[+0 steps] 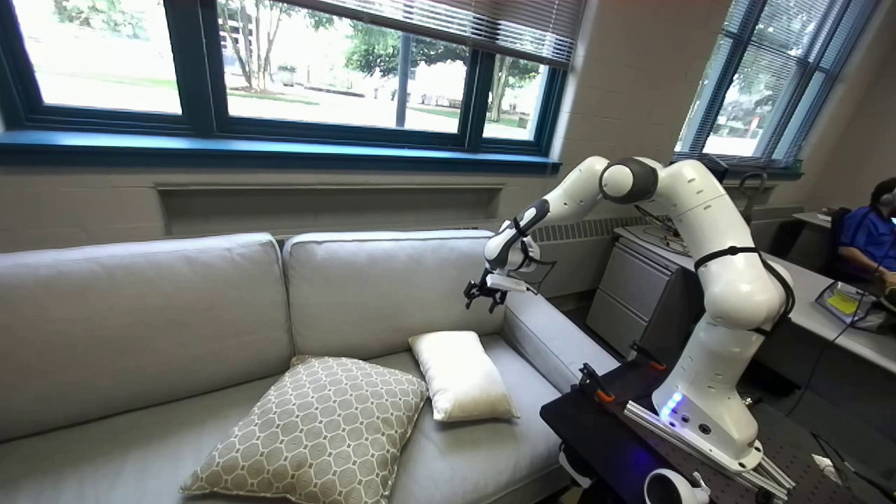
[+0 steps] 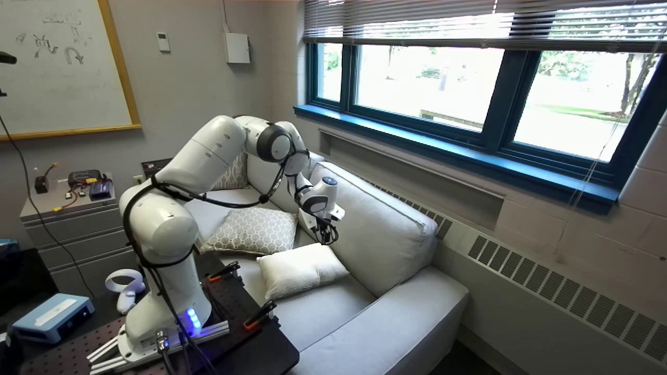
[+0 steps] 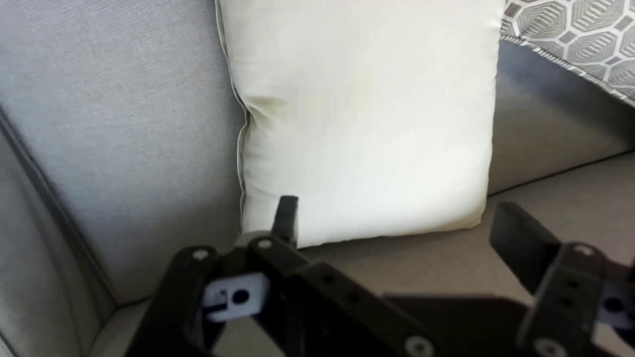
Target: Pick up the two pillows and move them to the right side of the couch
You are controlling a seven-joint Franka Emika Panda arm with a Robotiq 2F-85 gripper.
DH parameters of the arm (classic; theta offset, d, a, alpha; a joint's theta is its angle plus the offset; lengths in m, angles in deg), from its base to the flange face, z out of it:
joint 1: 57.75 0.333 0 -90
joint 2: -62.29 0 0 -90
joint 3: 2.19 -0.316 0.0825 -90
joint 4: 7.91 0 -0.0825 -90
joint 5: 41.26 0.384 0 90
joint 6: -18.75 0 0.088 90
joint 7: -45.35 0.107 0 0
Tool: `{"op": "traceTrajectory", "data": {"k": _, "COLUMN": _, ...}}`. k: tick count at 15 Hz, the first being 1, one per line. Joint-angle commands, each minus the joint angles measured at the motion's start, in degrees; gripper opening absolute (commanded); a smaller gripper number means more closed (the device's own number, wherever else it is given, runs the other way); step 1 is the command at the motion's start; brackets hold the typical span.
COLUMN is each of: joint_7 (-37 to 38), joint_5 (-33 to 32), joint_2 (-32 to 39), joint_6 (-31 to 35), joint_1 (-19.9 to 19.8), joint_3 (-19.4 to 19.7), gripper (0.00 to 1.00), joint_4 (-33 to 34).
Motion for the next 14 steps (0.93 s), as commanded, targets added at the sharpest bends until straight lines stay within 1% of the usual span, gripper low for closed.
{"op": "traceTrajectory", "data": {"k": 1, "joint_7": -0.6, "joint_5": -0.2, "joint_2": 7.4, "joint_6": -1.5, "joint_1": -2.7, "joint_3": -3.5, "gripper": 1.00, "joint_4": 7.4}}
{"op": "traceTrajectory", "data": {"k": 3, "joint_7": -1.9, "joint_5": 0.5, "joint_2": 11.1, "joint_6": -3.1, "joint_1": -4.5, "joint_3": -6.2, "gripper": 1.00, "joint_4": 10.0}}
{"op": "traceTrajectory", "data": {"k": 5, "joint_7": -1.9, "joint_5": 0.5, "joint_2": 14.2, "joint_6": -4.2, "joint_1": -5.2, "joint_3": -7.4, "gripper": 1.00, "joint_4": 12.1}}
{"op": "traceTrajectory", "data": {"k": 10, "joint_7": 0.3, "joint_5": 0.4, "joint_2": 18.7, "joint_6": -5.8, "joint_1": -5.1, "joint_3": -6.6, "gripper": 1.00, "joint_4": 14.8}}
{"op": "traceTrajectory", "data": {"k": 14, "joint_7": -0.1, "joint_5": 1.1, "joint_2": 19.8, "joint_6": -7.1, "joint_1": -6.7, "joint_3": -7.1, "gripper": 1.00, "joint_4": 14.4}}
